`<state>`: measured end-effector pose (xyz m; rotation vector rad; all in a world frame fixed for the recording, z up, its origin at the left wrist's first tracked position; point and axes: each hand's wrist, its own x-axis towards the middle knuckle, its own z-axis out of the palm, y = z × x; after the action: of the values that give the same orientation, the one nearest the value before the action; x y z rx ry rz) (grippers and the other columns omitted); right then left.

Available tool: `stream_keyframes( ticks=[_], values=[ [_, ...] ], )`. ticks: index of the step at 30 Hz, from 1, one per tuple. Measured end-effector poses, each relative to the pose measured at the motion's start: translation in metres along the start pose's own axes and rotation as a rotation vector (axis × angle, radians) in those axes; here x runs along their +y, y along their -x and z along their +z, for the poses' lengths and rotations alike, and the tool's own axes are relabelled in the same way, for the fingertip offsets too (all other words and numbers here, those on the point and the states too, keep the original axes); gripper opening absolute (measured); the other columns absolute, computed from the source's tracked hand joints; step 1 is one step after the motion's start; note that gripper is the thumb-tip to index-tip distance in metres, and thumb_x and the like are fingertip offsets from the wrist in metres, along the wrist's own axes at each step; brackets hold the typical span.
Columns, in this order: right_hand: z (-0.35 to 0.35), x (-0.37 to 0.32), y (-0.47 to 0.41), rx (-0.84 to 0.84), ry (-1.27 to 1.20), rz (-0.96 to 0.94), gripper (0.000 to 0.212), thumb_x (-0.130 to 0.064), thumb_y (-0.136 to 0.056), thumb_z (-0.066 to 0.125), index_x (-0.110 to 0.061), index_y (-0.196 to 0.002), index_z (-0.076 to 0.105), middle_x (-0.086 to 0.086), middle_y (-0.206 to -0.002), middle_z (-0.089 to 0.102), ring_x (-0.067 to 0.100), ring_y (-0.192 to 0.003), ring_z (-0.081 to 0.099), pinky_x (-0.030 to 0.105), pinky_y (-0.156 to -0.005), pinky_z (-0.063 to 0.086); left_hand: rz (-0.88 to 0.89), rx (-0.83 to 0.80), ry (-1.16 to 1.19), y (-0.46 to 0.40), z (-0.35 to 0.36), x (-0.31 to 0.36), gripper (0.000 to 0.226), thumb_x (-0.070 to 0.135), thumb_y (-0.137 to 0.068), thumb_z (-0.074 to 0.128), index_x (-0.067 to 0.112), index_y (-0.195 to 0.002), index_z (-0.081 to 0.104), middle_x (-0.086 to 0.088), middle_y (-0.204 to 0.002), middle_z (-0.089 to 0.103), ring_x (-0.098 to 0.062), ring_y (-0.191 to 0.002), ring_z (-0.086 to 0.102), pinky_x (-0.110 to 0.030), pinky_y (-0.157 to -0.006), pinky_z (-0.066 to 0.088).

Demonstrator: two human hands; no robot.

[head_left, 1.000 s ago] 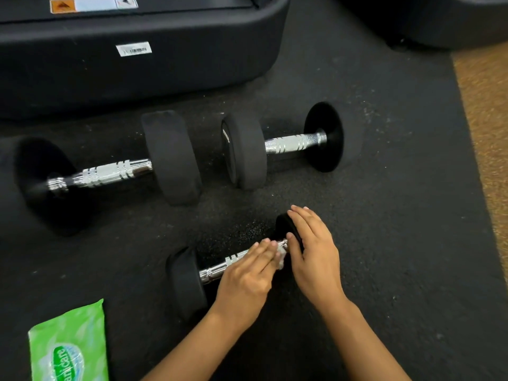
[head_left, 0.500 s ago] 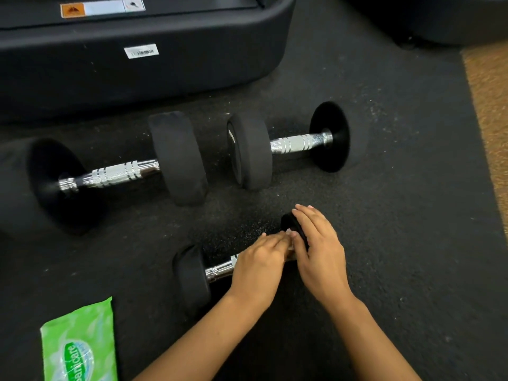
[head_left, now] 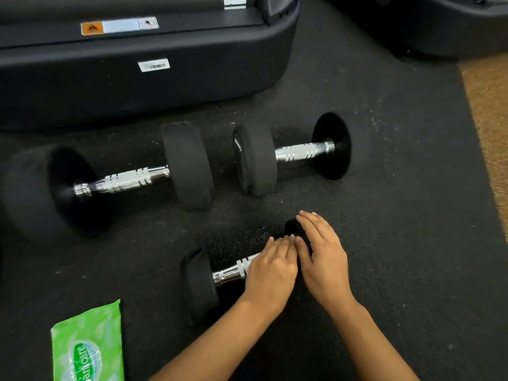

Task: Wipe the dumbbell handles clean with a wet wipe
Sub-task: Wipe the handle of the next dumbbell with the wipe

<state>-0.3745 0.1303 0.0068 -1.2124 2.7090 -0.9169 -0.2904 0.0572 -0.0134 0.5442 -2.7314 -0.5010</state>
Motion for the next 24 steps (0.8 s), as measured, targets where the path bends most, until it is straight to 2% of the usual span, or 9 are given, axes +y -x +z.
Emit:
stream_keyframes(
  ticks=[2, 4, 6, 8, 11, 13, 16, 20, 24],
  values=[
    [-0.001, 0.0, 0.0, -0.011, 0.001, -0.007, 0.039, -0.008, -0.089, 0.058, -0.01, -0.127, 0.055, 0.001, -0.133, 0.053, 0.005, -0.128, 0.031, 0.027, -0.107, 0.026, -0.104, -0.104, 0.028, -0.01, -0.013, -0.003, 0.014, 0.014, -0.086, 0.057, 0.013, -0.093, 0.069, -0.002, -0.085, 0.07, -0.019, -0.077, 0.068, -0.033, -0.069, 0.053],
    [-0.002, 0.0, 0.0, -0.029, 0.007, -0.008, 0.04, -0.008, -0.089, 0.058, -0.011, -0.129, 0.054, 0.0, -0.135, 0.052, 0.006, -0.13, 0.031, 0.026, -0.108, 0.024, -0.228, -0.216, 0.063, -0.017, -0.024, -0.009, 0.019, 0.028, -0.095, 0.049, 0.017, -0.096, 0.065, -0.002, -0.089, 0.067, -0.022, -0.081, 0.065, -0.034, -0.068, 0.048],
    [-0.003, -0.001, 0.0, -0.039, 0.008, -0.004, 0.041, -0.009, -0.089, 0.058, -0.012, -0.129, 0.053, -0.001, -0.135, 0.051, 0.004, -0.129, 0.029, 0.024, -0.107, 0.023, -0.236, -0.183, 0.076, -0.012, -0.025, -0.015, 0.021, 0.031, -0.096, 0.046, 0.019, -0.099, 0.063, -0.001, -0.094, 0.066, -0.022, -0.085, 0.063, -0.034, -0.071, 0.049],
    [-0.003, -0.001, 0.0, -0.039, 0.006, -0.004, 0.041, -0.009, -0.088, 0.059, -0.011, -0.129, 0.053, 0.0, -0.135, 0.051, 0.002, -0.128, 0.028, 0.024, -0.107, 0.023, -0.163, -0.142, 0.053, 0.001, -0.026, -0.014, 0.016, 0.019, -0.087, 0.062, 0.016, -0.101, 0.066, -0.002, -0.097, 0.068, -0.021, -0.087, 0.066, -0.035, -0.072, 0.054],
    [-0.003, 0.0, 0.001, -0.023, -0.002, -0.007, 0.04, -0.008, -0.088, 0.059, -0.01, -0.128, 0.054, 0.0, -0.134, 0.052, 0.002, -0.128, 0.028, 0.026, -0.106, 0.025, 0.018, -0.057, 0.02, 0.015, -0.006, -0.01, 0.044, 0.003, -0.064, 0.08, 0.004, -0.107, 0.068, -0.011, -0.103, 0.07, -0.022, -0.095, 0.068, -0.037, -0.087, 0.052],
    [-0.003, -0.001, 0.0, -0.027, 0.004, -0.007, 0.039, -0.009, -0.089, 0.058, -0.01, -0.128, 0.054, 0.0, -0.134, 0.052, 0.003, -0.128, 0.028, 0.025, -0.106, 0.024, 0.108, -0.003, 0.023, 0.01, -0.005, -0.01, 0.044, 0.005, -0.066, 0.079, 0.003, -0.108, 0.068, -0.01, -0.104, 0.07, -0.019, -0.096, 0.067, -0.033, -0.092, 0.047],
    [-0.005, -0.001, -0.003, -0.056, 0.005, -0.003, 0.039, -0.012, -0.091, 0.056, -0.011, -0.129, 0.053, -0.001, -0.136, 0.05, 0.002, -0.128, 0.027, 0.024, -0.107, 0.022, 0.06, -0.001, 0.08, 0.007, -0.01, -0.018, 0.043, 0.014, -0.066, 0.082, 0.008, -0.107, 0.068, -0.005, -0.103, 0.07, -0.013, -0.094, 0.067, -0.031, -0.09, 0.05],
    [-0.004, 0.001, -0.003, -0.074, -0.008, -0.013, 0.04, -0.013, -0.091, 0.055, -0.013, -0.131, 0.051, -0.002, -0.138, 0.048, 0.005, -0.131, 0.028, 0.029, -0.11, 0.026, 0.051, 0.012, 0.018, 0.024, -0.015, -0.025, 0.03, 0.019, -0.08, 0.061, 0.005, -0.106, 0.069, -0.009, -0.107, 0.069, -0.016, -0.097, 0.067, -0.034, -0.088, 0.052],
    [-0.017, 0.006, 0.002, -0.15, -0.206, -0.086, 0.043, -0.032, -0.092, 0.049, -0.022, -0.134, 0.046, -0.009, -0.143, 0.039, 0.005, -0.139, 0.018, 0.029, -0.114, 0.022, 0.023, 0.065, 0.089, 0.024, -0.027, -0.028, 0.028, 0.016, -0.077, 0.07, 0.007, -0.103, 0.07, -0.006, -0.098, 0.072, -0.014, -0.088, 0.069, -0.03, -0.091, 0.047]
  ],
)
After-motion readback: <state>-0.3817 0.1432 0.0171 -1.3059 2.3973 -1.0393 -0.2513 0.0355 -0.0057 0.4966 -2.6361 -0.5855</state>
